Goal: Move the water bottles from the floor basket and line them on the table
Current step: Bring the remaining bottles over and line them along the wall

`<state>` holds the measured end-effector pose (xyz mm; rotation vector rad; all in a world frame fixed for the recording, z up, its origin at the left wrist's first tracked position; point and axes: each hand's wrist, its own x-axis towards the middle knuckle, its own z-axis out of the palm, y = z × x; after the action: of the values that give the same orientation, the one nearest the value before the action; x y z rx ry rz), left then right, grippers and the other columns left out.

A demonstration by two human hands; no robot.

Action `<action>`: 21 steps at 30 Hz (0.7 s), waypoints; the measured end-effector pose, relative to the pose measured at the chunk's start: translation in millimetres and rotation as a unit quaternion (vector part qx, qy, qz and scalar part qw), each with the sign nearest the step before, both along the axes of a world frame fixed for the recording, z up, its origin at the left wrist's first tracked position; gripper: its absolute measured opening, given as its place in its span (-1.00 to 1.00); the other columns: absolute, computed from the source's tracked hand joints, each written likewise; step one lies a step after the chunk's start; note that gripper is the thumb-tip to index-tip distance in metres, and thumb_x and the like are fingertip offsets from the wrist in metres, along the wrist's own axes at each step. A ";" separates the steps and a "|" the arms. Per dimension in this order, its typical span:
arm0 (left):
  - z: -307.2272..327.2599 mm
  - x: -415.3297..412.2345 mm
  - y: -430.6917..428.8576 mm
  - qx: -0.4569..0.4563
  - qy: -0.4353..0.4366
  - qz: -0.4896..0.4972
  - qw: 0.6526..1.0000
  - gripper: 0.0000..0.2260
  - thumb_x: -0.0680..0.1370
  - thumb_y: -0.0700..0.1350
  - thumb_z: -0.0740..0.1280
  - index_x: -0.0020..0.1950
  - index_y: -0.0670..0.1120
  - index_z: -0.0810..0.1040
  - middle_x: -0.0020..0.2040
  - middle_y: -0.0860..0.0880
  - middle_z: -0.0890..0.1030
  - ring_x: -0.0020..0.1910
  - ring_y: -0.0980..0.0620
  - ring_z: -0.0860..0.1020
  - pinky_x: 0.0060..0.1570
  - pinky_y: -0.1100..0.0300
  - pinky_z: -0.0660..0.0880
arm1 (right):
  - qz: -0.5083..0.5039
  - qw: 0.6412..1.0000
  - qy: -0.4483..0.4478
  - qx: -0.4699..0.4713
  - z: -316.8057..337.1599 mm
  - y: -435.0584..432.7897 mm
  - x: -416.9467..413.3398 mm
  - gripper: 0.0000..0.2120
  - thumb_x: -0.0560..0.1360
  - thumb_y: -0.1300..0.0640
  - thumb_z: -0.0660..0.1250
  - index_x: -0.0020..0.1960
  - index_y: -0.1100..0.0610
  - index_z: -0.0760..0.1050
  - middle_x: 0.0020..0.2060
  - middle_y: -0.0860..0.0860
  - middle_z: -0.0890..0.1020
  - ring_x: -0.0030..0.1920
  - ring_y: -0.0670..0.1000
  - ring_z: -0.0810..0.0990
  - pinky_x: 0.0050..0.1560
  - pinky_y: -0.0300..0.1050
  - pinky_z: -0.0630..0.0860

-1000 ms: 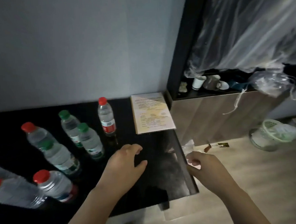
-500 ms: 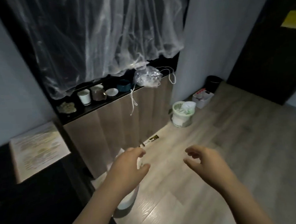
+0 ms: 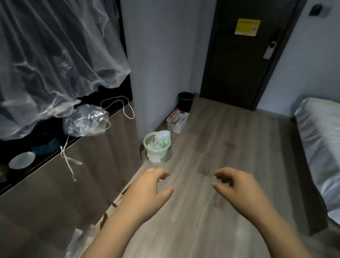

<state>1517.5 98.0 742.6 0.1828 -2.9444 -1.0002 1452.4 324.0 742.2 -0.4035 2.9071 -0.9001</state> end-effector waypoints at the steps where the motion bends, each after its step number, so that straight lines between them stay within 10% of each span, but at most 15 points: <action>1: 0.6 -23.4 -2.0 0.002 -0.001 -0.006 1.000 -0.68 0.48 0.06 0.33 0.23 0.07 0.50 0.13 0.15 0.51 0.14 0.17 0.50 0.14 0.21 0.45 | -0.005 1.000 -0.003 0.003 2.9 -1.5 -20.9 -0.73 0.44 0.02 0.42 0.12 0.03 0.59 -0.03 -0.12 0.66 -0.06 -0.16 0.60 0.01 -0.24 0.51; 21: 6.5 -471.6 44.0 -0.037 -0.008 -0.051 0.998 -0.68 0.48 0.06 0.34 0.22 0.07 0.51 0.14 0.14 0.56 0.13 0.18 0.51 0.12 0.27 0.43 | -0.047 0.999 -0.009 0.009 12.3 71.8 -449.6 -0.71 0.45 0.08 0.40 0.16 0.10 0.58 0.03 -0.04 0.67 0.02 -0.11 0.60 -0.03 -0.37 0.38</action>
<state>1045.9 142.0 749.0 0.0384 -3.0267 -0.9011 1002.7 395.8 754.5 -0.2594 2.9380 -0.8828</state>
